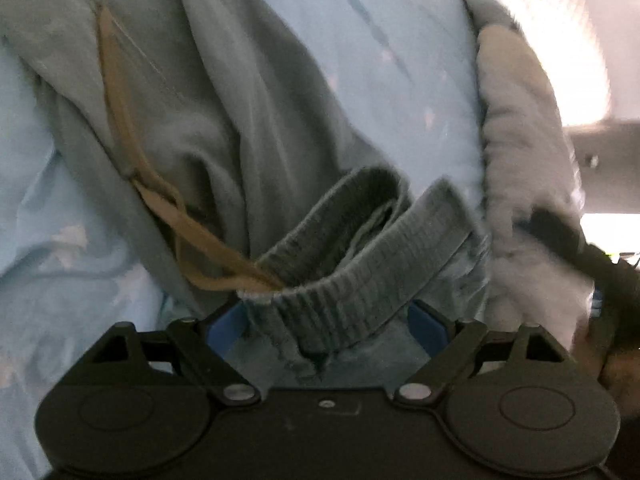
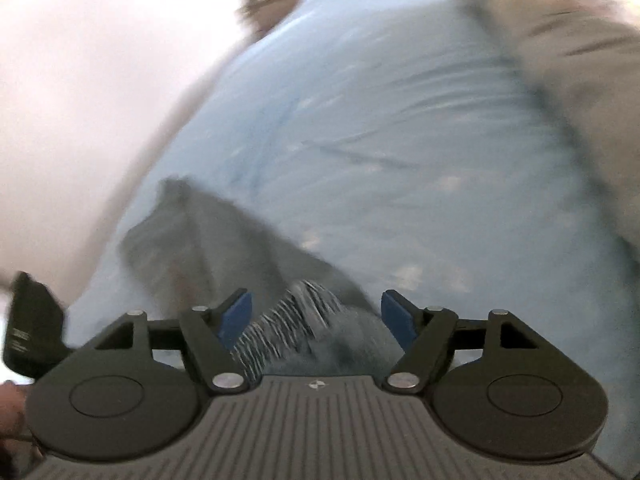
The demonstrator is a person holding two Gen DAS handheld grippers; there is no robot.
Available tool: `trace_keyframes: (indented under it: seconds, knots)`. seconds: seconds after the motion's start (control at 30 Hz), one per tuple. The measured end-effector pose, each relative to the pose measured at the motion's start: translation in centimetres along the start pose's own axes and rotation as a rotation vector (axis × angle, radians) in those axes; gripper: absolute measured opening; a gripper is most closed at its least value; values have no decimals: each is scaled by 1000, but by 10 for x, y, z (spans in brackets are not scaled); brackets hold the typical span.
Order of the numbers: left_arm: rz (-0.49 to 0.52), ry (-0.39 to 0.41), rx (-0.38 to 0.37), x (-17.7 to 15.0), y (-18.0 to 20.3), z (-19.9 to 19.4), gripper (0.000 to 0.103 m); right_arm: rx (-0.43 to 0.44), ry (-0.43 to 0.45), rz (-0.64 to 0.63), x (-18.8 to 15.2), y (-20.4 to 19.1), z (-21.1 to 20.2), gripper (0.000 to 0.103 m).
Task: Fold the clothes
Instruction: 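Grasp the elastic waistband with the left tool while the right tool grasps the waistband, then lift the trousers by the waistband with both tools, letting the legs hang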
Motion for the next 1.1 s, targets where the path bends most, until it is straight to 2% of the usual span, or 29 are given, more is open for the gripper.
trace_keyframes:
  seconds: [0.1, 0.17, 0.23, 0.33, 0.4, 0.47, 0.5, 0.53, 0.57, 0.6, 0.63, 0.77, 0.9, 1.0, 1.1]
  knots:
    - [-31, 25, -19, -2, -2, 10, 87, 159, -173, -109, 21, 5, 38, 76]
    - [-85, 52, -41, -1, -5, 13, 88, 277, -313, -134, 28, 4, 63, 77]
    - [-137, 70, -61, -1, -11, 19, 88, 348, -440, -159, 27, -1, 84, 77]
    - [-186, 77, -75, 2, -17, 28, 88, 387, -565, -243, 18, -8, 109, 79]
    - [-216, 74, -72, 5, -20, 29, 88, 366, -650, -297, -1, -10, 127, 80]
    - [-247, 69, -66, 8, -20, 31, 88, 378, -671, -317, -14, -16, 134, 90]
    - [-248, 74, -62, 8, -18, 30, 87, 386, -668, -325, -19, -20, 135, 91]
    - [-232, 81, -56, 9, -15, 27, 81, 378, -650, -345, -21, -24, 135, 89]
    - [-216, 88, -50, 9, -12, 25, 66, 357, -626, -373, -21, -27, 133, 77]
    - [-202, 94, -51, 9, -8, 23, 60, 338, -599, -394, -20, -26, 126, 70]
    - [-190, 97, -61, 10, -3, 20, 48, 323, -570, -412, -19, -25, 119, 53]
    - [-122, 103, -103, 9, 21, 7, 27, 325, -468, -432, -18, -24, 80, 36]
    - [-48, 162, -143, 10, 51, -23, 25, 316, -347, -463, -12, -31, 42, 32]
    - [18, 232, -172, 16, 73, -55, 24, 323, -245, -461, 4, -42, 14, 31]
    - [68, 305, -167, 27, 82, -90, 23, 328, -163, -467, 25, -59, -2, 31]
Point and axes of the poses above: each gripper's, at about its wrist camera, not at the fingertips, and z roughly the way its jaws point, y to its right, x to its top, the point moved 7 cm from there along z, roughly the way its jaws point
